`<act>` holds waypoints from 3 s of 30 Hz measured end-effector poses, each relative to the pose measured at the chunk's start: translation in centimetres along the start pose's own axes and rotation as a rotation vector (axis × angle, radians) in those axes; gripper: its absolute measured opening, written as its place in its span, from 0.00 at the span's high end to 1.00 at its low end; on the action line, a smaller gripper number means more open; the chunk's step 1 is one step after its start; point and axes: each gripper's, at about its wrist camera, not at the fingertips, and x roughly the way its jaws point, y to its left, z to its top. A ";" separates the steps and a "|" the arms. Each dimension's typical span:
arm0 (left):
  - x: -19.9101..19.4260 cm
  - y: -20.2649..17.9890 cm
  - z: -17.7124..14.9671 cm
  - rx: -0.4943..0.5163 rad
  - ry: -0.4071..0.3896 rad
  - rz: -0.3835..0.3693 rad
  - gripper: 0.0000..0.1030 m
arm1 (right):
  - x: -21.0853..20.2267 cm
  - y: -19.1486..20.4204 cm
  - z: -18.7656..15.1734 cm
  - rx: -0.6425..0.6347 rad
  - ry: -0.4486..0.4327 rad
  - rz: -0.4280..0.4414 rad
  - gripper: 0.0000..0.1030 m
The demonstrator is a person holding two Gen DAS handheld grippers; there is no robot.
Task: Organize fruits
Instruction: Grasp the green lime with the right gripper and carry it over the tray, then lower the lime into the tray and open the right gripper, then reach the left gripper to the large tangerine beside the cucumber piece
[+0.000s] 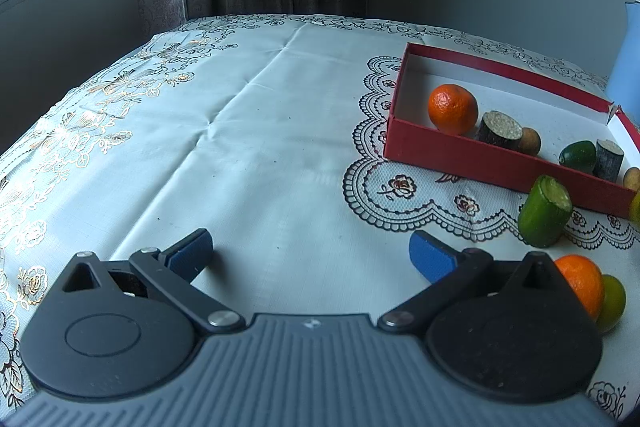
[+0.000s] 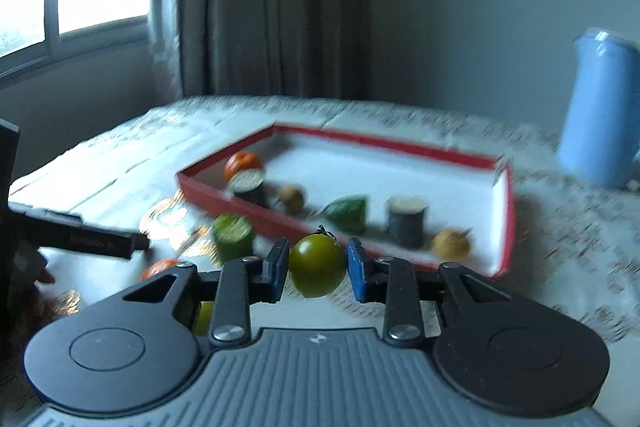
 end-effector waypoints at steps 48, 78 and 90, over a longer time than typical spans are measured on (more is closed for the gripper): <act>0.0 0.0 0.0 -0.001 -0.001 -0.002 0.00 | 6.6 -1.8 2.1 -0.068 0.108 -0.085 0.70; -0.1 0.1 0.1 -0.010 -0.010 -0.011 0.00 | 2.3 -4.3 -3.0 0.087 0.193 -0.116 0.20; -6.5 -2.7 -0.1 -0.010 -0.114 -0.144 0.00 | 2.5 -4.2 -3.1 0.075 0.198 -0.110 0.17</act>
